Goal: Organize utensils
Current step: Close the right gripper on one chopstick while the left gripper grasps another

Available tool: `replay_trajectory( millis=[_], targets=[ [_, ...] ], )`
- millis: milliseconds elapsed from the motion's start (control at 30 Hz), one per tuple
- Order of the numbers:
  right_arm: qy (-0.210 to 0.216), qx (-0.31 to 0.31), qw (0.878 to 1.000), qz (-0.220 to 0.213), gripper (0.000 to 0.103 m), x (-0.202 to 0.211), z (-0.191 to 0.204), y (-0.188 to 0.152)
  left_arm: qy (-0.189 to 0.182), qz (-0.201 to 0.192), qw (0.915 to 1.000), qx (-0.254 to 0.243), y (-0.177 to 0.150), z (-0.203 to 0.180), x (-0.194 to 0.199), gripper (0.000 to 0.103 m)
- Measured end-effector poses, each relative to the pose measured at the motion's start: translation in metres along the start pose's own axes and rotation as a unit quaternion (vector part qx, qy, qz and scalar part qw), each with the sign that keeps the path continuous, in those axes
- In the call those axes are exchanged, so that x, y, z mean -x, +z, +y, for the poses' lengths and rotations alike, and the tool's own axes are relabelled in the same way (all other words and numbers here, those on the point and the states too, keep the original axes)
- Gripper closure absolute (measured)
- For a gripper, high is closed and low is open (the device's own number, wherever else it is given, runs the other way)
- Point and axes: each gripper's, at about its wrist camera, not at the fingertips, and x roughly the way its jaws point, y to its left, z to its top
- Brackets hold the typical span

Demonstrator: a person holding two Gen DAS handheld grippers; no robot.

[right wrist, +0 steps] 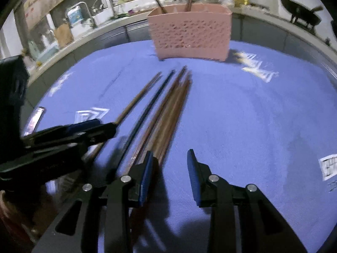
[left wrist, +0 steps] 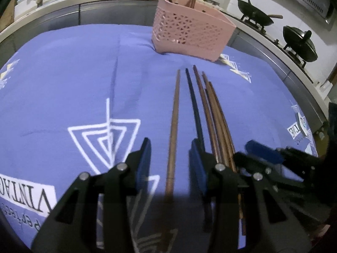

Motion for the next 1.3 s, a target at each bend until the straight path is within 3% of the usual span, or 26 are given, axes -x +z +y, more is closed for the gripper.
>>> replay_trajectory(
  millis=[100,200,500,600,633,667,700,767,1300],
  targets=[
    [0.007,-0.026,1.000,0.005,0.071,0.000,-0.014,0.001,0.007,-0.002,1.0000,-0.006,0.001,0.000,0.000,0.065],
    [-0.011,-0.020,1.000,-0.005,0.071,0.005,-0.016,0.002,0.012,-0.003,0.9998,-0.012,0.001,-0.001,-0.001,0.065],
    [0.004,-0.015,1.000,0.001,0.072,0.000,-0.014,0.005,0.013,-0.002,0.9998,-0.017,0.005,-0.001,-0.004,0.065],
    [-0.005,-0.009,1.000,0.004,0.080,-0.002,-0.013,0.002,0.013,-0.003,0.9997,-0.019,0.005,0.000,-0.004,0.065],
    [-0.010,-0.003,1.000,0.004,0.086,-0.003,-0.013,0.003,0.016,-0.005,0.9996,-0.022,0.005,0.000,-0.004,0.066],
    [-0.013,0.000,1.000,0.004,0.093,-0.004,-0.014,0.004,0.023,-0.006,0.9994,-0.023,0.005,-0.001,-0.005,0.079],
    [-0.017,0.000,1.000,0.004,0.094,-0.004,-0.016,0.003,0.019,-0.005,0.9995,-0.025,0.005,0.001,-0.005,0.089],
    [-0.023,-0.004,1.000,0.004,0.096,-0.002,-0.022,0.003,-0.001,0.001,0.9999,-0.017,0.006,0.004,-0.006,0.096],
    [-0.019,0.003,1.000,0.017,0.096,0.001,-0.039,0.002,0.004,0.016,0.9998,-0.013,0.000,0.023,0.005,0.094]
  ],
)
